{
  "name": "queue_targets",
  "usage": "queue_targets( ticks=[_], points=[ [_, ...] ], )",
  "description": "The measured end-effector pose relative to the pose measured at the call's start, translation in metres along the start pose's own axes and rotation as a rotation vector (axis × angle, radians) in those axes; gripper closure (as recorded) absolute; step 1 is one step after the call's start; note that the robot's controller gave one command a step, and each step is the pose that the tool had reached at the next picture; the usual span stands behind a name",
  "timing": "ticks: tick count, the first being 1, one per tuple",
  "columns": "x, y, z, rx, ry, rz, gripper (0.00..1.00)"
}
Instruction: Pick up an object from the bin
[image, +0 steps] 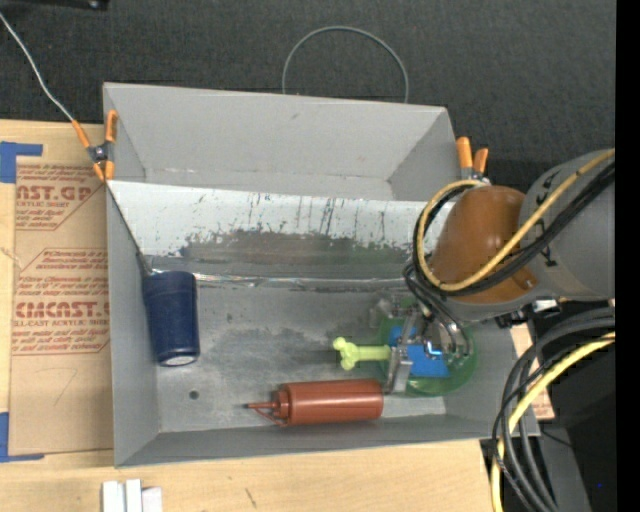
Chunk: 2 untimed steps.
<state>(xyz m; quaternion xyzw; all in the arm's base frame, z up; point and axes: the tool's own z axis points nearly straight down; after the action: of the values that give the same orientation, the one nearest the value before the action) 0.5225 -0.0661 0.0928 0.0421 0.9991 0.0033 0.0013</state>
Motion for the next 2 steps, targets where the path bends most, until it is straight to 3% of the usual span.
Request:
queue_targets(
  ticks=[1, 2],
  points=[
    [0.0227, 0.0184, 0.0234, 0.002, -0.008, -0.189, 1.00],
    [0.0227, 0.0184, 0.0234, 0.001, -0.008, -0.189, 1.00]
  ],
)
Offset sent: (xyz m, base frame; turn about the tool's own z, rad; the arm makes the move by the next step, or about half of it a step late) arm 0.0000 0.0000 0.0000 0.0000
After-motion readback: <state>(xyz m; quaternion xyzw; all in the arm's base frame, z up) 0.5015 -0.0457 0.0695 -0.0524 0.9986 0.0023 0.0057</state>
